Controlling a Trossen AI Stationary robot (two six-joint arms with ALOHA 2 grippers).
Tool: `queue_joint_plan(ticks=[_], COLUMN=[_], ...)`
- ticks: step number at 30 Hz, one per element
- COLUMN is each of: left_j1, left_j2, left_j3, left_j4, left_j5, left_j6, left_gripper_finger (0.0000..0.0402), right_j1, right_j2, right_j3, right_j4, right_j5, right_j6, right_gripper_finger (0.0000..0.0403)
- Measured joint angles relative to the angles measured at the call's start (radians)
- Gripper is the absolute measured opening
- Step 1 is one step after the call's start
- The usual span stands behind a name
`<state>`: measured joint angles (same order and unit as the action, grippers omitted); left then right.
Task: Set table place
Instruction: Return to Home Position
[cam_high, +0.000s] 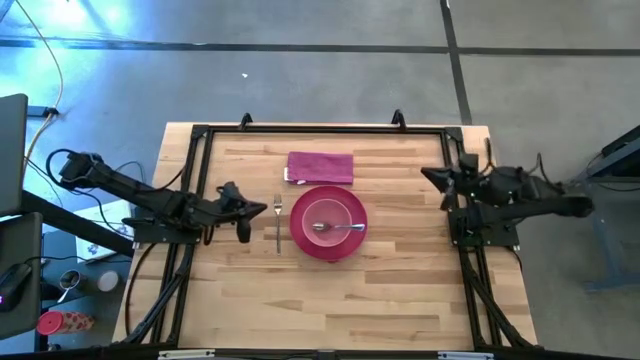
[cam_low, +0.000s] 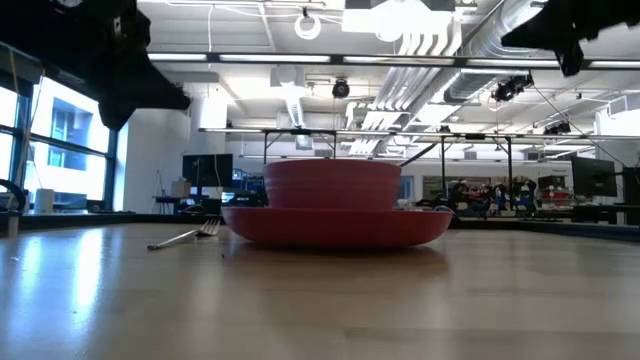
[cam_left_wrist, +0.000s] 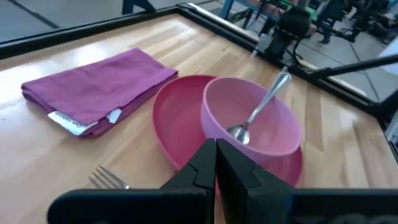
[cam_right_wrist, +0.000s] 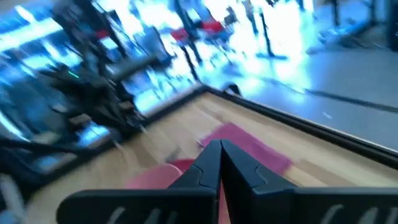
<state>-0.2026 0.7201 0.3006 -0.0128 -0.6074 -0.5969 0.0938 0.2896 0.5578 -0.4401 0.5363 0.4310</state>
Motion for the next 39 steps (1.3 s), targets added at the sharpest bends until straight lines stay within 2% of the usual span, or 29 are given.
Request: queue_joint_plan(ticks=[2, 5, 6, 8, 10, 14, 16, 19, 25, 30, 34, 39], left_j1=[0.000, 0.000, 0.000, 0.000, 0.000, -0.001, 0.000, 0.000, 0.000, 0.000, 0.000, 0.000], left_j2=[-0.025, -0.079, -0.102, -0.155, -0.205, -0.329, -0.370, -0.391, -0.402, -0.399, -0.396, -0.396], left_j3=[-0.027, -0.073, -0.090, -0.130, -0.175, -0.285, -0.290, -0.288, -0.290, -0.290, -0.290, -0.290], left_j4=[0.015, 0.013, 0.013, 0.021, 0.047, 0.097, 0.100, 0.099, 0.077, 0.079, 0.080, 0.080], left_j5=[0.019, 0.028, 0.030, 0.034, 0.037, 0.040, 0.040, 0.026, 0.032, 0.032, 0.032, 0.032], left_j6=[0.015, 0.025, 0.023, 0.020, 0.016, -0.013, 0.020, 0.074, 0.066, 0.106, 0.123, 0.121], left_gripper_finger=[0.0000, 0.0000, 0.0000, 0.0000, 0.0000, 0.0000, 0.0000, 0.0000, 0.0000, 0.0000, 0.0001, 0.0001], right_j1=[-0.008, -0.018, -0.021, -0.022, -0.022, -0.022, -0.022, -0.022, -0.022, -0.022, -0.022, -0.022], right_j2=[-0.115, -0.276, -0.288, -0.282, -0.256, -0.286, -0.287, -0.286, -0.284, -0.285, -0.285, -0.284], right_j3=[-0.099, -0.204, -0.226, -0.246, -0.256, -0.289, -0.301, -0.350, -0.472, -0.472, -0.472, -0.471], right_j4=[0.073, 0.086, 0.094, 0.068, 0.118, 0.090, 0.105, 0.122, 0.228, 0.280, 0.239, 0.230], right_j5=[-0.036, -0.095, -0.101, -0.129, -0.154, -0.195, -0.199, -0.216, -0.215, -0.155, -0.090, -0.085], right_j6=[-0.024, -0.030, -0.029, -0.045, -0.066, -0.066, -0.066, -0.058, -0.013, -0.134, -0.139, -0.151], right_gripper_finger=[0.0000, 0.0000, 0.0000, 0.0000, 0.0000, 0.0000, 0.0000, 0.0000, 0.0000, 0.0000, 0.0000, 0.0000])
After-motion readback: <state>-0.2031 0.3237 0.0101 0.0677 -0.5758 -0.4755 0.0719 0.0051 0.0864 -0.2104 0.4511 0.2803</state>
